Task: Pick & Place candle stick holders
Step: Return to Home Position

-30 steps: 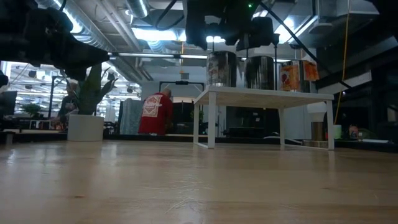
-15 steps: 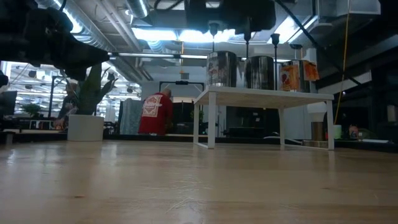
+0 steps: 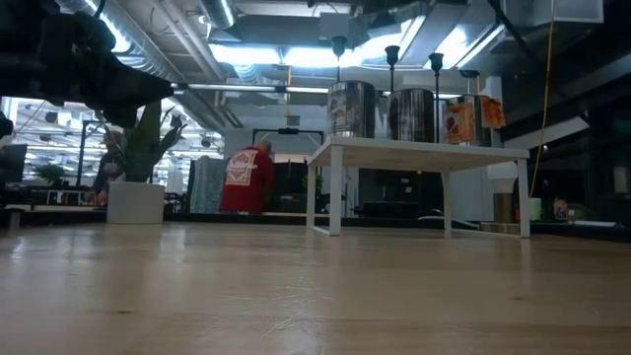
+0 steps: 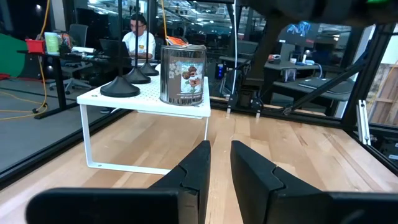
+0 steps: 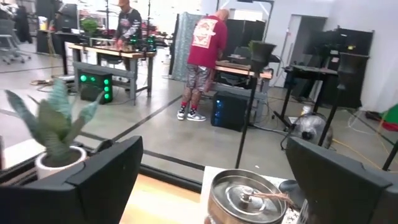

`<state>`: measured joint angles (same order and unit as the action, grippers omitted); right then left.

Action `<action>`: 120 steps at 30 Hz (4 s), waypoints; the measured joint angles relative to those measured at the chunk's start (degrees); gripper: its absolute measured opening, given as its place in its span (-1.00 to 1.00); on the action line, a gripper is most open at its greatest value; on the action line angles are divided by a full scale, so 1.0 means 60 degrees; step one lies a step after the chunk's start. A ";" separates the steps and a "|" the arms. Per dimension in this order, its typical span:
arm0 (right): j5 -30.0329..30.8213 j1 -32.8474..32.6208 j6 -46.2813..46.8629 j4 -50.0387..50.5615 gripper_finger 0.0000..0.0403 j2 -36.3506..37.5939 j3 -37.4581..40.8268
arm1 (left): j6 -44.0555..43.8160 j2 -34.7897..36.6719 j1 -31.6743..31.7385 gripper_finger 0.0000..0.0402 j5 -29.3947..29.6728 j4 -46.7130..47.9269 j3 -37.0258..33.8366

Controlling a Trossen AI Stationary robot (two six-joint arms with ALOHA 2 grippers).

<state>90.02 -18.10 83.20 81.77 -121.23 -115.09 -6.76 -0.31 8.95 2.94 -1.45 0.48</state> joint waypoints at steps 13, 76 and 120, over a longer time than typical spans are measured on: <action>-0.1091 -0.0419 -0.1476 -0.1772 0.99 0.0000 -0.0244 | 0.0000 0.0002 0.0000 -0.71 0.0000 -0.0001 -0.0001; -1.6120 0.0630 -1.5145 -1.9497 0.97 0.0770 0.5079 | 0.0000 -0.0001 -0.0004 -0.71 0.0000 0.0000 -0.0002; -1.2825 0.1060 -1.5271 -2.5182 0.97 0.9744 1.9136 | 0.0000 -0.0005 0.0000 -0.71 0.0000 -0.0004 0.0002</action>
<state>13.07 -11.74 -8.42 -69.32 -62.77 -0.27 -6.76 -0.34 8.95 2.94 -1.48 0.49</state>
